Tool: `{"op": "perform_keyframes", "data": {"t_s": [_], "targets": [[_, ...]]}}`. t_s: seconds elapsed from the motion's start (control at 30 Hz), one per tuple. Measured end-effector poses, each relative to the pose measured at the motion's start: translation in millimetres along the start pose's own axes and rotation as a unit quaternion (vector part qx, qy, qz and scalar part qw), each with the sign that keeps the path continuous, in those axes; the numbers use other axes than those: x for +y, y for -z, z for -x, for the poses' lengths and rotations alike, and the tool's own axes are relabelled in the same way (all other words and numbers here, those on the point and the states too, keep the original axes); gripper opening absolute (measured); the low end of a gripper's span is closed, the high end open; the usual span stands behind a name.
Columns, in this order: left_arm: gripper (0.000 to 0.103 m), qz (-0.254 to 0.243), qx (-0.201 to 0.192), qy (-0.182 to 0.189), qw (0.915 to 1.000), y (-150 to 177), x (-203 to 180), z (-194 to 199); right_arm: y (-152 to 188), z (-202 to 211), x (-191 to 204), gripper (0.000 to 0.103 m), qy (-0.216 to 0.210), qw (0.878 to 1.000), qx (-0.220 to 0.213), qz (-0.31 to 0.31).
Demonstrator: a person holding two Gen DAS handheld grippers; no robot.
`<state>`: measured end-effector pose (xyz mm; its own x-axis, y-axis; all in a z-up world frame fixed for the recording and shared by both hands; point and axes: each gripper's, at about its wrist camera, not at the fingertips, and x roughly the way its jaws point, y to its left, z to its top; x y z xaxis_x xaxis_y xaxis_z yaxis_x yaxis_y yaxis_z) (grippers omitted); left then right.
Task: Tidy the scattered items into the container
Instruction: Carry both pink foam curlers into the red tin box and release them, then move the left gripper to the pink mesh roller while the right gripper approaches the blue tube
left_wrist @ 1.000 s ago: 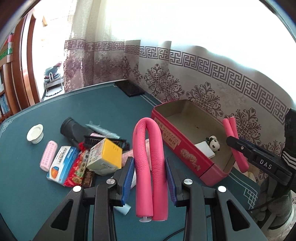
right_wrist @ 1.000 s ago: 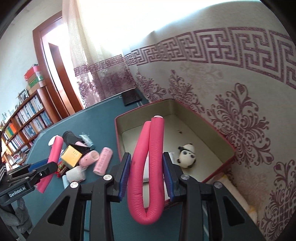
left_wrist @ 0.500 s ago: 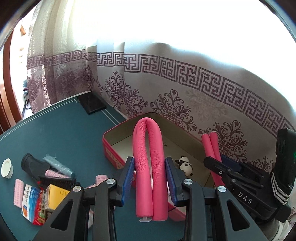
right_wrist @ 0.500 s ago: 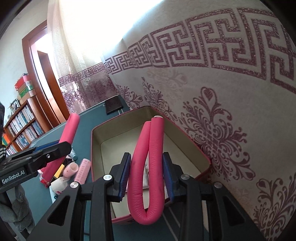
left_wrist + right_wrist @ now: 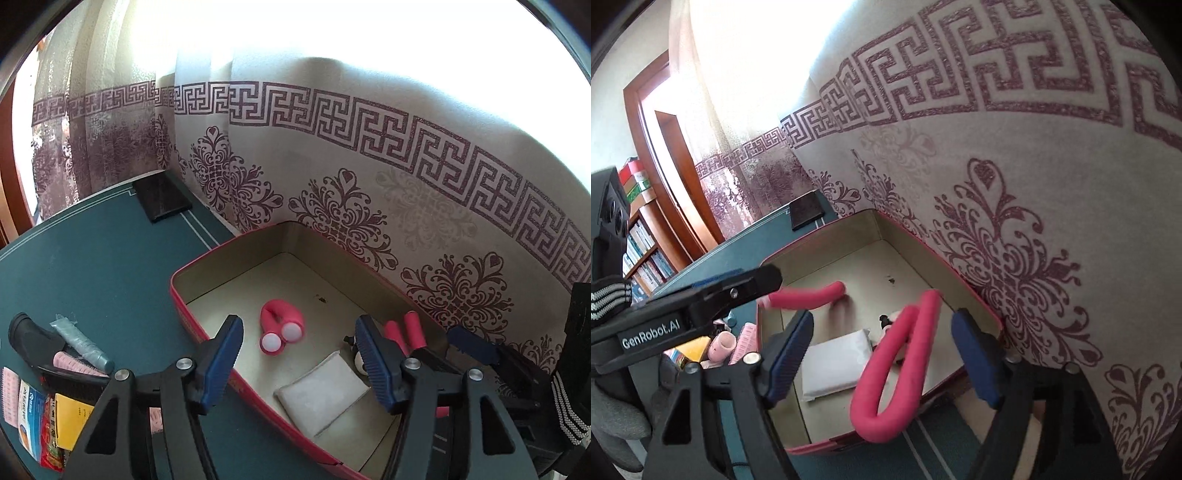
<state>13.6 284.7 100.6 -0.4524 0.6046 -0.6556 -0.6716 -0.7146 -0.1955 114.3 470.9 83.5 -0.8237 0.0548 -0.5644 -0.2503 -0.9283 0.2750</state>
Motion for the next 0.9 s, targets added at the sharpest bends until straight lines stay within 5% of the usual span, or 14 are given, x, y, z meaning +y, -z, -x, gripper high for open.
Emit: {"op": "perform_keyframes", "data": {"t_s": [0.3, 0.4, 0.9], "targets": [[0.066, 0.047, 0.011, -0.022, 0.9986, 12.4, 30.1, 9.7, 6.7, -1.8, 7.3, 0.081, -0.004, 1.000, 0.007, 0.004], [0.078, 0.061, 0.009, -0.027, 0.9977, 19.1, 40.4, 17.0, 8.3, -1.5, 11.0, 0.081, -0.006, 1.000, 0.008, 0.003], [0.078, 0.127, -0.005, -0.079, 0.9887, 57.8, 105.8, 67.0, 24.0, 1.2, 58.8, 0.081, -0.047, 0.998, 0.024, 0.041]]}}
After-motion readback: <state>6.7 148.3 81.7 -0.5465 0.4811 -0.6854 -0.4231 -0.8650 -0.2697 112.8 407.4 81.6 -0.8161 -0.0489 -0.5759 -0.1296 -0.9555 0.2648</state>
